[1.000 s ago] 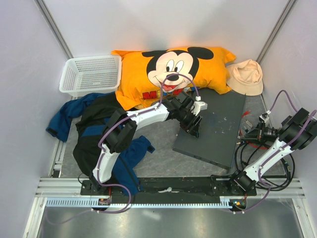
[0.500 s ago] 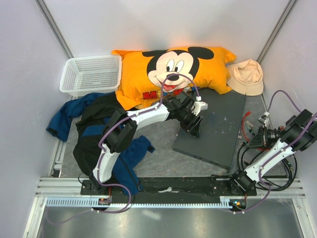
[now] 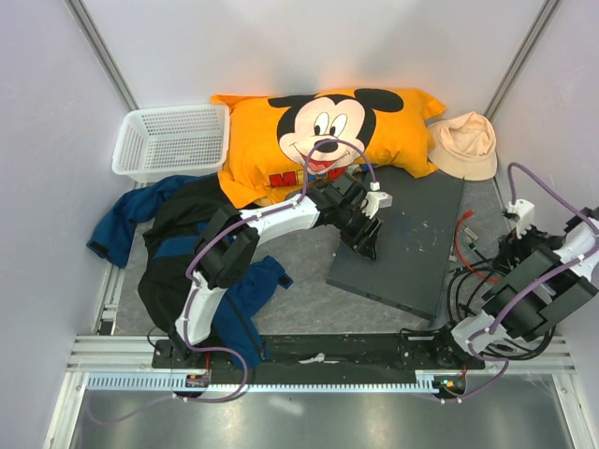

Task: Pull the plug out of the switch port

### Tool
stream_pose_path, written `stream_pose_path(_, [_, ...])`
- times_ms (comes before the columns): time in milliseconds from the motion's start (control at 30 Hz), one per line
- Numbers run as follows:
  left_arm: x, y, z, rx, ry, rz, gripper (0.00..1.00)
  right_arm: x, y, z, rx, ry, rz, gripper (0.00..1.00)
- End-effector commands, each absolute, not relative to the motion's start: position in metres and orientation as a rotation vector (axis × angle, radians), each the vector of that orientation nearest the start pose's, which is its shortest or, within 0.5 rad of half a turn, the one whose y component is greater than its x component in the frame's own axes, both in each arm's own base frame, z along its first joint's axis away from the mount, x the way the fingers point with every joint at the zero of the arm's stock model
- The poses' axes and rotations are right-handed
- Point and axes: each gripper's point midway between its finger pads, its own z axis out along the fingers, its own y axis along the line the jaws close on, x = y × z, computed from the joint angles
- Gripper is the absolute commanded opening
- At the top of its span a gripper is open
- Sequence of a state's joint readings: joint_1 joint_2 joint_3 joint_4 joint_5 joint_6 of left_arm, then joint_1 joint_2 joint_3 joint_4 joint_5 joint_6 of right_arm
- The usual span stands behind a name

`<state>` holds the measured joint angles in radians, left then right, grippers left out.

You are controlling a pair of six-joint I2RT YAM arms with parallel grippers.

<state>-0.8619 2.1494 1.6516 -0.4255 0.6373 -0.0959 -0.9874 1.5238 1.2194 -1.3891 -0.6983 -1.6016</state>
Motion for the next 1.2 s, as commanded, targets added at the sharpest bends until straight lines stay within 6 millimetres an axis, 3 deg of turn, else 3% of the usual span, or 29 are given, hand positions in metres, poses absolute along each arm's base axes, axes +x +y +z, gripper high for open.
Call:
stream_pose_path(0, [0.249,-0.453,0.099,1.264,2.248,-1.173,0.57,0.209,-0.112,0.121,-0.956,2.245,0.526,0.66])
stream_pose_path(100, [0.256,-0.452,0.103,1.248,2.235,-1.163,0.57,0.229,-0.092,0.119,-1.108,2.159,0.576,0.69])
stream_pose_path(133, [0.258,-0.451,0.105,1.239,2.234,-1.164,0.57,0.242,-0.087,0.127,-1.12,2.096,0.569,0.7])
stream_pose_path(167, [0.259,-0.45,0.106,1.234,2.233,-1.162,0.57,0.258,-0.092,0.131,-1.129,2.052,0.505,0.78])
stream_pose_path(200, [0.262,-0.448,0.107,1.218,2.239,-1.152,0.57,0.272,-0.097,0.138,-1.014,2.069,0.472,0.98])
stream_pose_path(233, [0.264,-0.448,0.106,1.212,2.24,-1.15,0.57,0.285,-0.103,0.141,-0.949,2.067,0.411,0.98])
stream_pose_path(267, [0.265,-0.447,0.107,1.207,2.24,-1.149,0.57,0.33,-0.144,0.171,-0.916,1.982,0.049,0.98])
stream_pose_path(300, [0.268,-0.445,0.107,1.191,2.249,-1.144,0.57,0.346,-0.153,0.189,-0.514,2.047,0.054,0.98])
stream_pose_path(333, [0.269,-0.444,0.106,1.188,2.252,-1.141,0.57,0.36,-0.151,0.196,-0.433,1.999,-0.007,0.98])
stream_pose_path(367, [0.27,-0.444,0.107,1.183,2.251,-1.138,0.57,0.375,-0.153,0.231,-0.447,1.896,-0.117,0.98])
stream_pose_path(400, [0.271,-0.443,0.105,1.181,2.254,-1.136,0.57,0.383,-0.142,0.244,-0.455,1.862,-0.11,0.98])
stream_pose_path(433, [0.272,-0.443,0.105,1.179,2.253,-1.132,0.57,0.396,-0.119,0.267,-0.491,1.809,-0.072,0.98])
stream_pose_path(500, [0.274,-0.444,0.108,1.176,2.245,-1.136,0.57,0.401,-0.088,0.28,-0.588,1.749,0.009,0.98])
stream_pose_path(533, [0.274,-0.444,0.109,1.177,2.241,-1.138,0.57,0.405,-0.067,0.287,-0.76,1.683,-0.02,0.98])
stream_pose_path(567, [0.276,-0.444,0.111,1.176,2.235,-1.138,0.57,0.389,-0.05,0.267,-0.895,1.729,0.015,0.98])
stream_pose_path(600, [0.277,-0.444,0.112,1.172,2.233,-1.135,0.57,0.38,-0.038,0.261,-1.031,1.7,0.013,0.98])
stream_pose_path(633, [0.278,-0.443,0.114,1.169,2.229,-1.135,0.57,0.372,-0.03,0.253,-1.293,1.571,-0.085,0.98])
stream_pose_path(667, [0.28,-0.442,0.115,1.165,2.228,-1.132,0.57,0.347,-0.019,0.24,-1.393,1.569,-0.044,0.98])
stream_pose_path(700, [0.28,-0.442,0.116,1.164,2.226,-1.136,0.57,0.337,-0.017,0.231,-1.471,1.539,-0.068,0.98])
stream_pose_path(733, [0.281,-0.441,0.117,1.162,2.222,-1.136,0.58,0.327,-0.02,0.212,-1.527,1.56,-0.083,0.98])
stream_pose_path(833, [0.284,-0.436,0.118,1.143,2.228,-1.147,0.58,0.311,-0.028,0.198,-1.639,1.613,-0.081,0.98])
stream_pose_path(867, [0.286,-0.431,0.115,1.123,2.245,-1.147,0.58,0.296,-0.026,0.177,-1.696,1.676,0.061,0.97])
stream_pose_path(933, [0.289,-0.427,0.112,1.107,2.246,-1.141,0.58,0.287,-0.033,0.172,-1.756,1.717,0.159,0.91])
stream_pose_path(967, [0.289,-0.422,0.11,1.098,2.254,-1.135,0.58,0.266,-0.034,0.154,-1.825,1.769,0.298,0.91])
stream_pose_path(1167, [0.29,-0.405,0.097,1.039,2.297,-1.137,0.57,0.239,-0.061,0.112,-2.071,1.787,0.305,0.89])
